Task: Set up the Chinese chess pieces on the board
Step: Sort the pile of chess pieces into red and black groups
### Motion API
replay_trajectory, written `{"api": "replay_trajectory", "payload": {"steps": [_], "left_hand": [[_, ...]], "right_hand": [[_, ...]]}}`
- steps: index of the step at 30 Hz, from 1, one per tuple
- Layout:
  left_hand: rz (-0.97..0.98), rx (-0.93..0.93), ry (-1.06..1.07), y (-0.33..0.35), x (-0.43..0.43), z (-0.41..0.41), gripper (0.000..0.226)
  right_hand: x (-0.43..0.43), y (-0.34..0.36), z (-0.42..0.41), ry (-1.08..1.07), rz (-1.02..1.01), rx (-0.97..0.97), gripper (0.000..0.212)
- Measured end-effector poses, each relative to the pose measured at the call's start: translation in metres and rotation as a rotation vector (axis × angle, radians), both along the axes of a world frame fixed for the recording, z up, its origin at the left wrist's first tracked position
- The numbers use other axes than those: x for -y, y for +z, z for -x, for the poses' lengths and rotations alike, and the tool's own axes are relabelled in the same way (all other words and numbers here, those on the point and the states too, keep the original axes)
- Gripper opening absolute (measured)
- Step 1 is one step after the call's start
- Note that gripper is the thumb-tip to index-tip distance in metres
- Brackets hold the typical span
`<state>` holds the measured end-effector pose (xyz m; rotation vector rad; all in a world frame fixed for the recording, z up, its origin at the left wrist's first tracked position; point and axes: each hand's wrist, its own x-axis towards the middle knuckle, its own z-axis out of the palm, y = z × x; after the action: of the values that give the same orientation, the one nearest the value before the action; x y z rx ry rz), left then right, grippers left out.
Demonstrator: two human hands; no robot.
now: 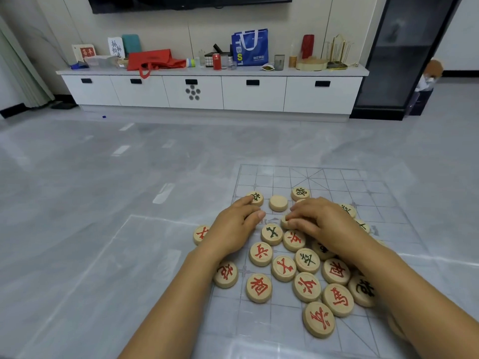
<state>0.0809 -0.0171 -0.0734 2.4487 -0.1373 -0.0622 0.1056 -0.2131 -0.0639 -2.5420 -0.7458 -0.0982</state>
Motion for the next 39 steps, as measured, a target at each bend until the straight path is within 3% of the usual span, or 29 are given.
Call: {"api": "replay_trajectory", "payload": {"steps": [5,11,16,19,22,25,28,30,32,34,37,39], "left_hand": [[-0.044,0.036,0.025,-0.005,0.005,-0.001,0.039],[-0.087,0.189,0.064,-0.006,0.019,-0.009,0.038],[-0.527,0.086,-0.102,0.012,0.042,-0.051,0.032],[-0.642,0.057,-0.108,0.019,0.047,-0.067,0.032],[-0.506,0.222,-0.059,0.015,0.039,-0.059,0.028],[-0.527,0.359,-0.117,0.004,0.031,-0.039,0.025],[-0.512,0.300,-0.197,0.002,0.027,-0.020,0.028],[-0.374,0.247,-0.207,0.005,0.023,-0.008,0.030],[-0.137,0.199,-0.080,0.013,0.016,0.006,0.035],[-0.031,0.207,0.125,0.016,0.005,0.021,0.042],[-0.171,0.101,0.302,0.010,-0.013,0.048,0.064],[-0.261,-0.036,0.288,0.005,-0.019,0.064,0.086]], "right_hand": [[0.009,-0.007,0.013,-0.030,0.109,0.069,0.036],[0.033,-0.013,0.039,-0.082,0.032,0.013,0.071],[0.038,-0.015,0.043,-0.029,0.156,-0.048,0.116],[0.041,-0.013,0.038,-0.055,0.105,-0.088,0.093],[0.048,-0.005,0.038,-0.122,-0.050,-0.131,0.064],[0.065,0.004,0.035,-0.209,-0.148,-0.192,0.041],[0.085,0.006,0.036,-0.293,-0.230,-0.255,0.040],[0.097,0.005,0.038,-0.354,-0.263,-0.281,0.041],[0.107,0.003,0.042,-0.406,-0.274,-0.290,0.042],[0.117,0.002,0.047,-0.434,-0.254,-0.278,0.045],[0.133,0.000,0.060,-0.447,-0.204,-0.282,0.059],[0.141,0.000,0.071,-0.440,-0.144,-0.287,0.091]]}}
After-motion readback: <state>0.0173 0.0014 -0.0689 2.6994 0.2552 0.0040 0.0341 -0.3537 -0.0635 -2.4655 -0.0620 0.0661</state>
